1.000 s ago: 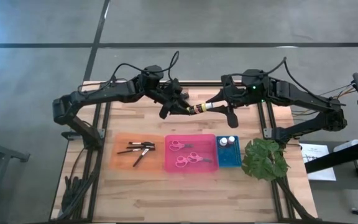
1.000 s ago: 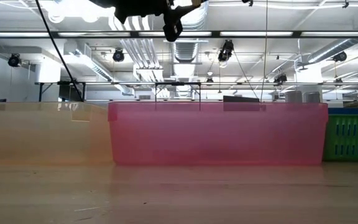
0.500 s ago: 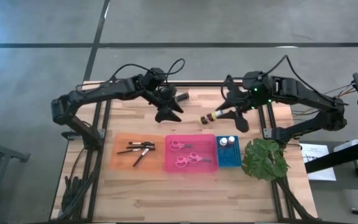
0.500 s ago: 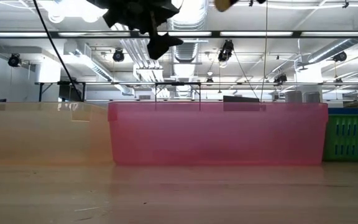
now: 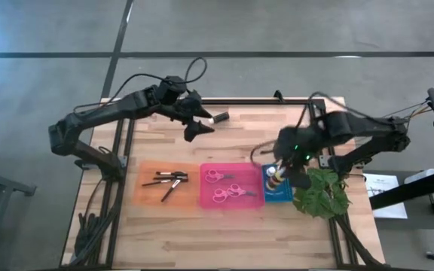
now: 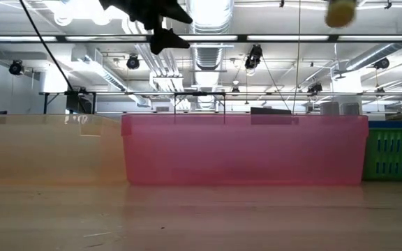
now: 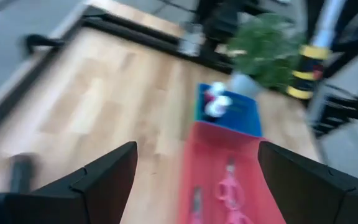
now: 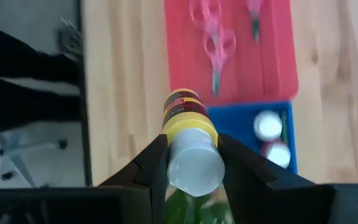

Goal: Pick & Place Paint Supplies
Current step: Put the yellow paint bottle into the blue bin

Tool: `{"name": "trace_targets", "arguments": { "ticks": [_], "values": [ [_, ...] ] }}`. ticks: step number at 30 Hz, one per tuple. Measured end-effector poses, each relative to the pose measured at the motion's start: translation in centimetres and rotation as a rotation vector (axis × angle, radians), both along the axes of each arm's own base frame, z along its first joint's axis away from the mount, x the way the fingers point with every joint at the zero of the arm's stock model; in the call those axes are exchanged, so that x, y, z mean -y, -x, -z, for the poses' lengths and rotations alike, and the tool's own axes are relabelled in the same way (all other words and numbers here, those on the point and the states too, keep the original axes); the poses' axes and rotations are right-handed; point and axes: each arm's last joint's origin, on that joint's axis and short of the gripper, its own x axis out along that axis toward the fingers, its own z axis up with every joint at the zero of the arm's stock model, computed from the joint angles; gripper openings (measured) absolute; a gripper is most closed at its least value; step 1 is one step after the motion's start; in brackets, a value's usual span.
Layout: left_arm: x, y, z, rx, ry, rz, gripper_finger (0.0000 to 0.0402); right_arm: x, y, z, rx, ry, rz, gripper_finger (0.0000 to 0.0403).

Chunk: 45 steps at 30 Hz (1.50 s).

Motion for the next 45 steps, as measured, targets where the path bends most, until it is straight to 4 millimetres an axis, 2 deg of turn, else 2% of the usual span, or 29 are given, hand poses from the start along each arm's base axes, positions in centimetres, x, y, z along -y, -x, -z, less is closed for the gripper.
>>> {"name": "trace_targets", "arguments": {
  "ticks": [6, 11, 17, 22, 27, 37, 45],
  "values": [
    [0.4, 1.7, -1.4, -0.013, -0.045, -0.128, 0.0343, -2.3, -1.3, 2.5, -0.236, 0.059, 0.111, 0.0112],
    [0.8, 2.6, -2.2, 0.004, -0.033, -0.144, 0.0343, -3.3, -2.1, 3.5, -0.31, 0.039, 0.24, 0.0112],
    [1.3, 3.0, -2.3, -0.017, -0.026, -0.136, 0.0343, -3.4, -2.3, 3.8, -0.334, 0.015, 0.378, 0.0112],
    [2.1, 2.8, -1.9, -0.046, -0.016, -0.105, 0.0343, -3.3, -2.6, 5.0, -0.387, 0.007, 0.478, 0.0112],
    [2.8, 2.6, -1.8, -0.056, -0.018, -0.075, 0.0343, -3.3, -2.9, 6.6, -0.398, 0.007, 0.542, 0.0112],
    [3.0, 2.8, -1.4, -0.095, -0.007, -0.071, 0.0343, -3.1, -3.6, 11.0, -0.41, 0.006, 0.594, 0.0112],
    [3.0, 3.0, -1.3, -0.118, 0.0, -0.07, 0.0343, -2.9, -3.2, 13.2, -0.436, 0.051, 0.616, 0.0112]
  ]
}}
